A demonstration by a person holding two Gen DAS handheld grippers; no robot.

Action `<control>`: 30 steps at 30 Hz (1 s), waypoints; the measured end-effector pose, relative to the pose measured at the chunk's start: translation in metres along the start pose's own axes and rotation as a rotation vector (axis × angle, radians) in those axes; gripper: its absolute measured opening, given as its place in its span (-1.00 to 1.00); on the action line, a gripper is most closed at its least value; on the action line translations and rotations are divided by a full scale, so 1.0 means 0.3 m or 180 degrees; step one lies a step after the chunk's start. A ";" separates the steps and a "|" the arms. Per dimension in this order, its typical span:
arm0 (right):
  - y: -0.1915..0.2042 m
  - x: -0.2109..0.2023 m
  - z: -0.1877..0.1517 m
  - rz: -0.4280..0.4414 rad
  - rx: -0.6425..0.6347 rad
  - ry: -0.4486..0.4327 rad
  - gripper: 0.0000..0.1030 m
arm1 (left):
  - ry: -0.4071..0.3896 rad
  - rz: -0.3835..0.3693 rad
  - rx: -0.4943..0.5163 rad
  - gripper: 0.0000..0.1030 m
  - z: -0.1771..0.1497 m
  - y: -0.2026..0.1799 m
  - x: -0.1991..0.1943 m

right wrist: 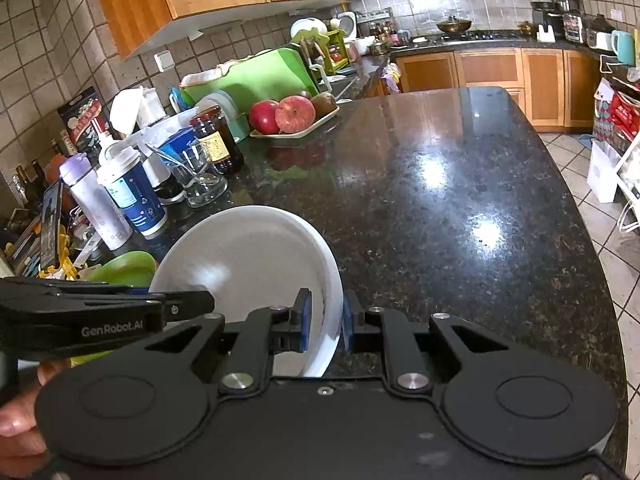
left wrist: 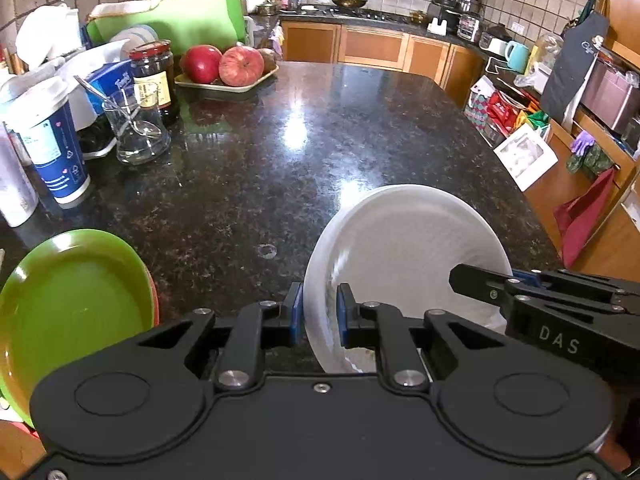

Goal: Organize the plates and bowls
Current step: 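Lift the bowl stack with the left gripper and carry it over the green plate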

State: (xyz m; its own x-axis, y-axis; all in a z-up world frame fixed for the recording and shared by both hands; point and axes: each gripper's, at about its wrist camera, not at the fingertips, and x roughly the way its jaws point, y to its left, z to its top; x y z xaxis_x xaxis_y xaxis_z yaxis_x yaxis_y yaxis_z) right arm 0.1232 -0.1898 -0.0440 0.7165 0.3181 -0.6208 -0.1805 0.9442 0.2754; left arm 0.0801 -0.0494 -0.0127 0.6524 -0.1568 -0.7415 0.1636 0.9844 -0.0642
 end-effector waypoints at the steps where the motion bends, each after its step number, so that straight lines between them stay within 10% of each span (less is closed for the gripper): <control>1: -0.001 -0.003 0.001 0.0014 -0.0015 -0.0006 -0.65 | -0.0004 0.0022 -0.0009 -0.56 -0.005 -0.006 -0.004; 30: 0.351 0.013 0.029 0.0282 -0.0428 -0.0240 -0.64 | -0.0313 0.0336 -0.0187 -0.56 -0.049 0.245 -0.169</control>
State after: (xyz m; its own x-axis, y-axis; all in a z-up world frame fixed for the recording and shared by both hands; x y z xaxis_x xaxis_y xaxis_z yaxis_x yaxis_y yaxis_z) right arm 0.1128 -0.0901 -0.0109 0.7413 0.3980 -0.5404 -0.3301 0.9173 0.2228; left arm 0.0482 0.0321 0.0102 0.7334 -0.0564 -0.6774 0.0486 0.9984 -0.0305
